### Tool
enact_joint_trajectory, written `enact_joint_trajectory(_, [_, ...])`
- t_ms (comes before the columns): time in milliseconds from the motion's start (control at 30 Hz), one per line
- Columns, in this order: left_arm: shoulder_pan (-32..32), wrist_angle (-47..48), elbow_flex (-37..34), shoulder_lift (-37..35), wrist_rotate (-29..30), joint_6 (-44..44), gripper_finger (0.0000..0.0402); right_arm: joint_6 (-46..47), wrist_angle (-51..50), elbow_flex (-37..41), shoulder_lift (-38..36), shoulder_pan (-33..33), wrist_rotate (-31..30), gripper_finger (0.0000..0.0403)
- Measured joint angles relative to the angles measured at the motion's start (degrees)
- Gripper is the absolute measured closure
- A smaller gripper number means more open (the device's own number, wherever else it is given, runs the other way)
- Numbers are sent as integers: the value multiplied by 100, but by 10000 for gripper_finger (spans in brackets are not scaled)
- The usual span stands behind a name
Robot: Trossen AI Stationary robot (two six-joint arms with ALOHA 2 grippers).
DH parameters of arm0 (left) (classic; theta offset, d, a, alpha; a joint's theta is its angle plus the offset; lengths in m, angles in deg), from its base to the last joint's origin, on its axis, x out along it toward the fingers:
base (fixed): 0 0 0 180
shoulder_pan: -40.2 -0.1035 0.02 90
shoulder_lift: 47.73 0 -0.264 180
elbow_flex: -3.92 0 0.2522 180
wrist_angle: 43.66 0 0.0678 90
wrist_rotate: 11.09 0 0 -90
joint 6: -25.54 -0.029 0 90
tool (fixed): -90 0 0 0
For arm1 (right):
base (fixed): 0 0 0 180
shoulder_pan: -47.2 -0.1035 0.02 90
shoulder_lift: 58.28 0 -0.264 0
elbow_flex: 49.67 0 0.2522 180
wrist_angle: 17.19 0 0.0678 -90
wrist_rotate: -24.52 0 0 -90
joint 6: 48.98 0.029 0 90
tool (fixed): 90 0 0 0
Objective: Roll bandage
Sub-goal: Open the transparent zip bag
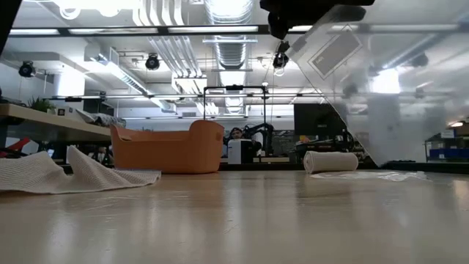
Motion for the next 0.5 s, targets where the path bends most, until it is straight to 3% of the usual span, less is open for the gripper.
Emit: enact_joint_trajectory(500, [42, -28, 109, -55, -287, 6, 286, 386, -586, 0, 0, 4, 18, 403])
